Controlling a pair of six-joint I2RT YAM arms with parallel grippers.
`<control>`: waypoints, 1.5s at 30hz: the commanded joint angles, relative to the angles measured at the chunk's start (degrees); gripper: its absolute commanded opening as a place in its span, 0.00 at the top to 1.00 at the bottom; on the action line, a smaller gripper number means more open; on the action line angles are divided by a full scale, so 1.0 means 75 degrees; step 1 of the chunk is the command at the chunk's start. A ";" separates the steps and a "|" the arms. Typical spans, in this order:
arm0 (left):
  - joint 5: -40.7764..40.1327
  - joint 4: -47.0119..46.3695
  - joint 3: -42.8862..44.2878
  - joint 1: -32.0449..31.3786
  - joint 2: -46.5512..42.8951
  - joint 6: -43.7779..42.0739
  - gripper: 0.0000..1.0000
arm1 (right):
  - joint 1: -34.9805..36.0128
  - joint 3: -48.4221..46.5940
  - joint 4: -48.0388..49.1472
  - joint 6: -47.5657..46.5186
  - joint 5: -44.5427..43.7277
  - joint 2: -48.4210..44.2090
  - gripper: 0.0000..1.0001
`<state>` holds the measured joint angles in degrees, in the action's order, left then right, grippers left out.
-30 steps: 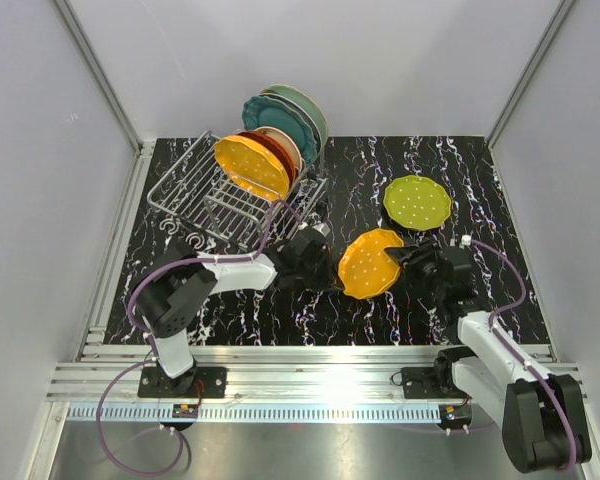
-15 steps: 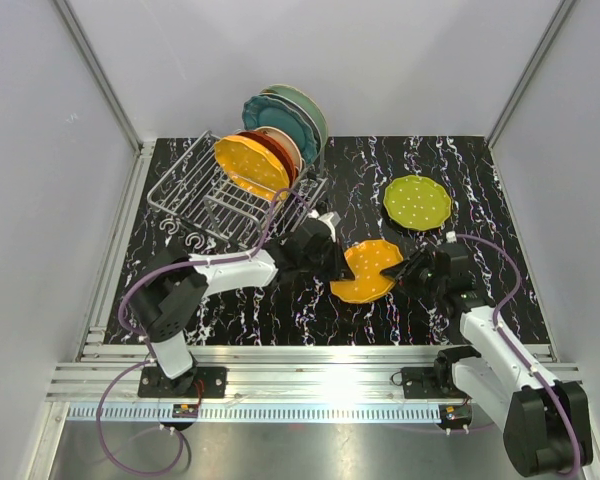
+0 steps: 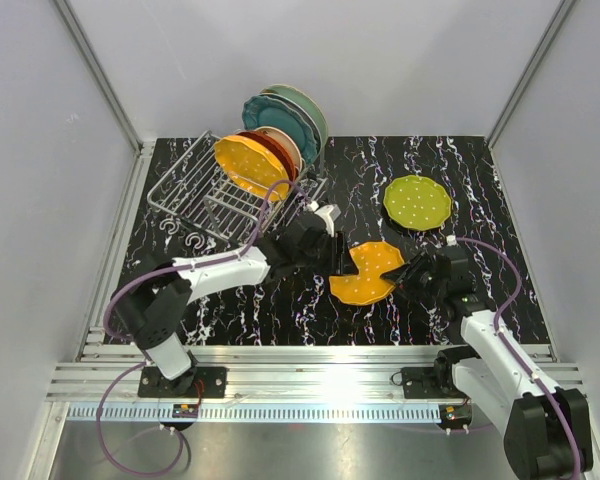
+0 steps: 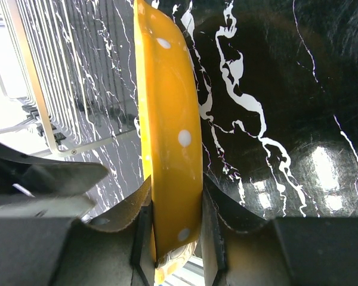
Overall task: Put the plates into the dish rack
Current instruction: Pass the plate from the left arm to the right, then insert the plate into the dish rack
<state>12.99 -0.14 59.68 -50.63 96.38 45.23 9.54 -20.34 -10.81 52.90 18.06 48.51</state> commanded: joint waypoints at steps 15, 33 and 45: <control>0.0378 0.2725 0.1535 -0.0257 -0.2675 -0.3265 0.01 | 0.0052 -0.1178 0.1043 -0.0268 0.0977 -0.0164 1.00; -0.2717 0.4601 0.1863 0.0715 -0.5292 -0.4426 0.01 | 0.0064 -0.3697 0.1031 -0.1569 0.2220 -0.0504 1.00; -0.0597 0.3629 0.1863 0.1630 -0.4718 -0.3770 0.01 | 0.0298 -0.5045 0.1722 -0.1359 0.2900 -0.0082 1.00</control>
<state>1.63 32.23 72.29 -38.44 59.86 15.31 10.33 -52.47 -9.04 40.77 35.77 48.29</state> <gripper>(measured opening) 0.987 0.350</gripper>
